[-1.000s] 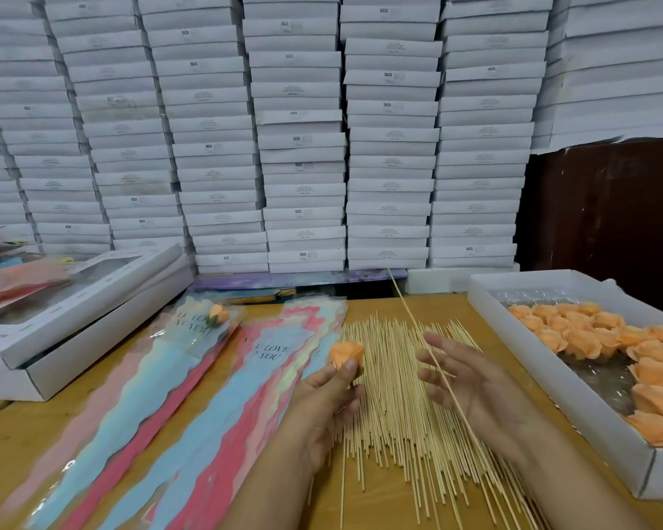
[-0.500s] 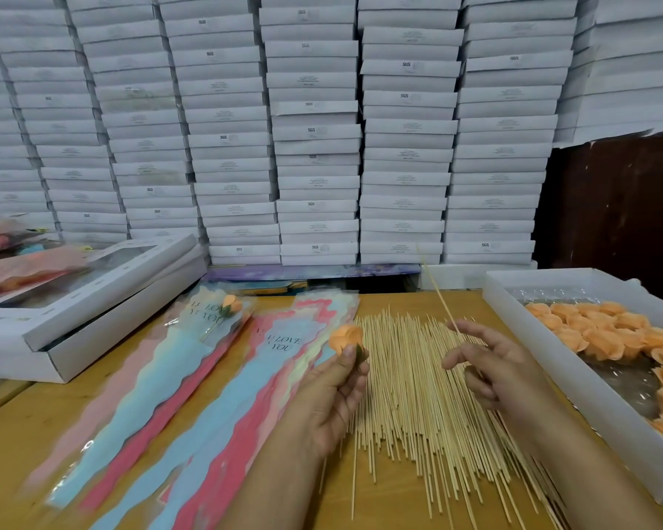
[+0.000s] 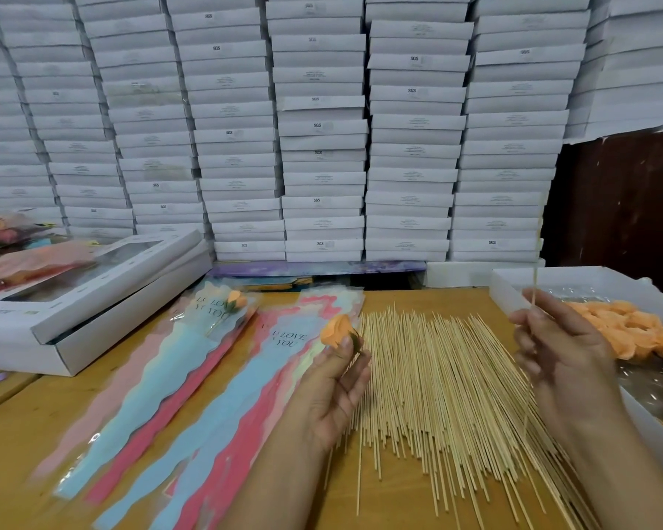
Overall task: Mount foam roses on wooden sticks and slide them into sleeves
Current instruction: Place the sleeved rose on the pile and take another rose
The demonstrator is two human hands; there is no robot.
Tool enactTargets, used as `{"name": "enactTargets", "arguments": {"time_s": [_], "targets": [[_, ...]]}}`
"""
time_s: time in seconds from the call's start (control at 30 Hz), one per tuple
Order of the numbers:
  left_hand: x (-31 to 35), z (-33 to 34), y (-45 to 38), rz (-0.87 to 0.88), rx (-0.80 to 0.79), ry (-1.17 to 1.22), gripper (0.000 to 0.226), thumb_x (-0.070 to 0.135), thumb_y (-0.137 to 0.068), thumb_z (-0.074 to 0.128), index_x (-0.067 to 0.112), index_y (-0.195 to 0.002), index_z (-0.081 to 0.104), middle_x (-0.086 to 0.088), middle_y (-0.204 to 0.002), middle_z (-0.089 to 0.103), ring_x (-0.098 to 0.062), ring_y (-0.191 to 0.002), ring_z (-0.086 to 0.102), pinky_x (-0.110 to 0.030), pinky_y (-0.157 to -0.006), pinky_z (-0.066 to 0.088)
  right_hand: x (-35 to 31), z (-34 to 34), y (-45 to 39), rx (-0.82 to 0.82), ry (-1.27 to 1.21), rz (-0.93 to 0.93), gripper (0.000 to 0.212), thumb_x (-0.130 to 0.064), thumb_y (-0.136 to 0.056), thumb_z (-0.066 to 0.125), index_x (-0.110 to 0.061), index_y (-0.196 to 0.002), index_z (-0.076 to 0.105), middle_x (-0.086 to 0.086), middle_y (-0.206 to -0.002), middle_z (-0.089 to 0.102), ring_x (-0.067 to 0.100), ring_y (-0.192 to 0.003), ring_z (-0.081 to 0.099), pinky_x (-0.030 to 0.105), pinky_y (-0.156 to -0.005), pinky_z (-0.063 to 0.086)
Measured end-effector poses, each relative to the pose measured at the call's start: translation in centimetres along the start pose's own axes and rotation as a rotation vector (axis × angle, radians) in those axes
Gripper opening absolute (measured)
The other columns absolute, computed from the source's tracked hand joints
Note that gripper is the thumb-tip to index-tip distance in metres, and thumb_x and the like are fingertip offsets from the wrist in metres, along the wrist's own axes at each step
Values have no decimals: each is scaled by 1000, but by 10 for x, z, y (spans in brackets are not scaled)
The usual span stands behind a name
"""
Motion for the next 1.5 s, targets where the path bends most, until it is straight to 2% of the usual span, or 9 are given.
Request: {"name": "enactTargets", "arguments": {"time_s": [0.07,0.13,0.23,0.3,0.4,0.6,0.87,1.37,1.5], "targets": [[1,0,0,6,15,-6,40,14,-71,73,1,-109,66,-10,-83,73,-15,-69,73,-24,-65,60,3,1,4,11,325,-149,34,-4,-95,59,-33,-103,76,-8,-82,74,-1,-64,59,10,-52,46],[2,0,0,5,9,37,39,13,-72,73,-1,-107,66,-11,-80,72,-15,-66,72,-23,-63,60,9,5,11,-57,709,-275,36,-10,-92,65,-44,-103,73,-19,-88,75,-7,-84,65,6,-71,50],[4,1,0,22,5,88,32,13,-73,72,-3,-101,67,-12,-78,71,-14,-62,71,-22,-61,59,24,12,18,-261,1118,-283,34,-9,-91,67,-37,-110,73,-24,-96,70,1,-98,65,23,-86,51],[6,0,-1,40,21,103,27,13,-74,72,-2,-96,68,-13,-77,72,-14,-61,71,-22,-60,59,31,12,19,-349,1236,-216,32,-7,-92,65,-31,-111,75,-18,-98,70,7,-99,64,28,-88,49],[7,-1,-1,63,42,134,26,14,-74,73,0,-96,69,-13,-78,72,-13,-60,71,-22,-61,59,34,11,17,-381,1271,-157,31,-7,-94,63,-29,-112,75,-14,-98,70,6,-97,61,24,-87,46],[8,-3,-3,92,66,153,31,15,-73,74,-1,-100,69,-13,-81,73,-15,-65,72,-23,-63,60,36,8,15,-350,1227,-99,33,-2,-93,61,-27,-107,77,-9,-100,72,6,-96,63,4,-79,36],[7,-5,-2,94,57,140,31,14,-75,73,-1,-102,68,-13,-83,73,-15,-66,72,-23,-65,60,39,7,14,-354,1204,-71,29,-5,-94,62,-27,-106,77,-13,-94,70,5,-94,62,5,-77,37],[7,-5,-4,100,63,149,28,14,-74,74,0,-98,70,-13,-81,74,-14,-65,73,-22,-64,60,41,4,13,-365,1211,-78,33,-2,-93,62,-27,-108,77,-15,-97,71,3,-97,64,8,-80,40],[7,-5,-4,102,61,158,31,14,-73,74,-1,-100,69,-13,-81,74,-14,-66,72,-22,-63,61,42,4,13,-359,1215,-88,34,-2,-92,62,-28,-107,77,-19,-94,69,1,-95,62,4,-79,37]]}}
Point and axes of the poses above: each hand's wrist, its own y-axis away from the middle knuckle, its own z-axis out of the palm, x = y × z, the point moved 1 cm from there along -y, towards the middle knuckle
